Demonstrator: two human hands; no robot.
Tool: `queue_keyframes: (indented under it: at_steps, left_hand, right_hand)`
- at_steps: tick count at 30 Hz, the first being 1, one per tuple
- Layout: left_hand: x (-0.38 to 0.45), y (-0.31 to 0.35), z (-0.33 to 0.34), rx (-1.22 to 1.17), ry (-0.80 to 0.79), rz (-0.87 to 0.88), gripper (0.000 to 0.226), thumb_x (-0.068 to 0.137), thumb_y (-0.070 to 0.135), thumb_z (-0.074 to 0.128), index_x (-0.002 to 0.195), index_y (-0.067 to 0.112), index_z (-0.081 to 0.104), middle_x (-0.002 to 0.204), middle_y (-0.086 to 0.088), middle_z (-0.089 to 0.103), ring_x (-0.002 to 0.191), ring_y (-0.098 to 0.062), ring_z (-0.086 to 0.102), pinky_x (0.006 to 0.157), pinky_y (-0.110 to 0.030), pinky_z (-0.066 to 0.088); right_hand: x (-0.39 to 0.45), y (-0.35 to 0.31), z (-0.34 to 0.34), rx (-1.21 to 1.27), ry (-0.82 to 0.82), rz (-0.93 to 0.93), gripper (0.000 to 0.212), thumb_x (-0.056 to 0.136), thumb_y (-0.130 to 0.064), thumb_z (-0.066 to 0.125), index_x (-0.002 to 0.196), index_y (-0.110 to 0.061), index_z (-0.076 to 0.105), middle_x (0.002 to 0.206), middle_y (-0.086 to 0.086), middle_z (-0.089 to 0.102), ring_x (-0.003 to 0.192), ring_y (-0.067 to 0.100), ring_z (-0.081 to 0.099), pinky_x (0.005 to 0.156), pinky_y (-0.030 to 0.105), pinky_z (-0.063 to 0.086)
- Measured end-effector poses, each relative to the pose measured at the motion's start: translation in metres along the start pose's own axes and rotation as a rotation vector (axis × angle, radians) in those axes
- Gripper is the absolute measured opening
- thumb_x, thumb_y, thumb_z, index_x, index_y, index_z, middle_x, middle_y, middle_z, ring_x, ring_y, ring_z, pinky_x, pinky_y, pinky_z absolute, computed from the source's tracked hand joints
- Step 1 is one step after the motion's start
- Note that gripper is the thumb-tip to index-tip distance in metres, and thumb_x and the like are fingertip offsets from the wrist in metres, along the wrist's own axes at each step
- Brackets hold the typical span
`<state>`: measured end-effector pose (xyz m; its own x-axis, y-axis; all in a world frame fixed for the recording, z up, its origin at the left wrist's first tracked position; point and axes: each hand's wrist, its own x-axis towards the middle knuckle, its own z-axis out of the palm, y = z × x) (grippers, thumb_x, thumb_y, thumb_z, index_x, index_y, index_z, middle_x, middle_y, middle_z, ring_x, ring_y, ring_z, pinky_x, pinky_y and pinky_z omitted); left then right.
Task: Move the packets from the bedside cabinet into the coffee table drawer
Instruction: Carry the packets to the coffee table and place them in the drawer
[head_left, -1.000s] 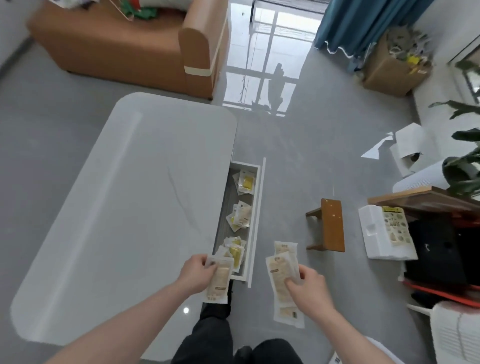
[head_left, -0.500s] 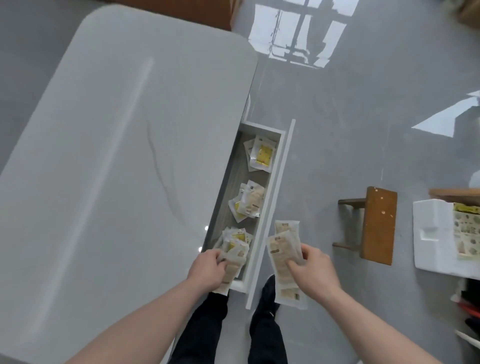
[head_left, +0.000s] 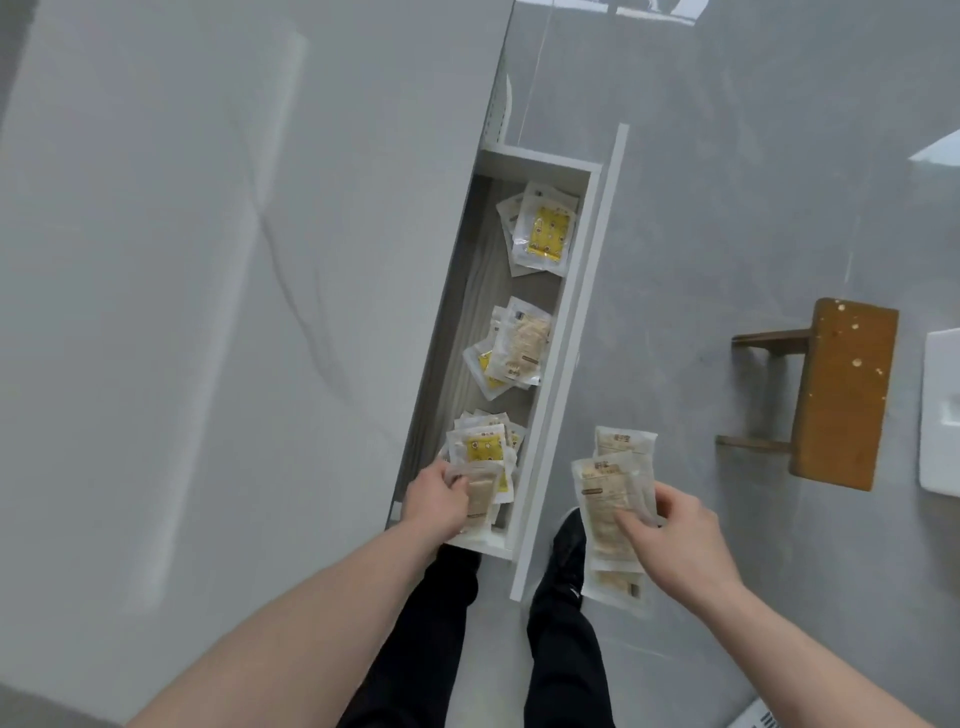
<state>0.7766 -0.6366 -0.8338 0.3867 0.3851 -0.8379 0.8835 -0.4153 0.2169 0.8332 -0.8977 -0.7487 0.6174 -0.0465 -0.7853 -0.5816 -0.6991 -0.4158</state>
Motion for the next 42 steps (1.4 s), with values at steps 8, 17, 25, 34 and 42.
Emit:
queue_keyframes:
  at_steps: [8,17,25,34,42]
  left_hand:
    - [0.02,0.021,-0.016,0.003,-0.06,0.064,0.004,0.102,0.027,0.06,0.105,0.025,0.063,0.104,0.003,0.067,0.108,-0.026,0.065,0.084,-0.031,0.05]
    - [0.022,0.021,-0.011,0.449,-0.088,0.228,0.063,0.101,0.038,0.058,0.157,0.022,0.035,0.164,-0.002,0.03,0.147,-0.026,0.036,0.119,-0.045,0.037]
    - [-0.021,0.074,-0.028,-0.542,-0.551,0.15,0.027,0.102,0.043,0.061,0.119,0.026,0.074,0.115,0.006,0.077,0.107,-0.014,0.074,0.088,-0.034,0.059]
    - [-0.003,0.082,-0.031,-0.715,-0.298,0.155,0.022,0.101,0.023,0.067,0.121,0.015,0.066,0.11,-0.004,0.079,0.102,-0.021,0.076,0.094,-0.048,0.061]
    - [0.049,0.09,-0.037,-0.487,0.036,0.066,0.027,0.098,0.034,0.069,0.117,0.017,0.059,0.112,0.001,0.07,0.099,-0.018,0.07,0.094,-0.044,0.06]
  right_hand:
    - [0.009,-0.006,0.016,0.121,-0.027,-0.018,0.016,0.093,-0.023,0.071,0.091,-0.039,0.074,0.083,-0.033,0.073,0.077,-0.014,0.067,0.06,0.012,0.049]
    - [0.014,-0.009,0.017,0.18,-0.099,-0.046,0.017,0.098,-0.022,0.071,0.1,-0.039,0.072,0.087,-0.032,0.074,0.081,-0.016,0.068,0.058,0.004,0.048]
    - [0.019,-0.039,0.026,0.468,-0.27,0.033,0.025,0.102,-0.01,0.064,0.121,-0.024,0.07,0.11,-0.009,0.08,0.102,0.011,0.076,0.094,0.039,0.06]
    - [0.03,-0.054,0.036,0.442,-0.172,-0.017,0.023,0.085,-0.032,0.086,0.105,-0.028,0.075,0.096,-0.006,0.081,0.085,0.013,0.078,0.079,0.039,0.065]
    - [0.04,-0.043,0.029,0.415,-0.09,0.008,0.021,0.09,-0.022,0.081,0.106,-0.032,0.072,0.096,-0.005,0.077,0.072,0.003,0.075,0.053,0.015,0.054]
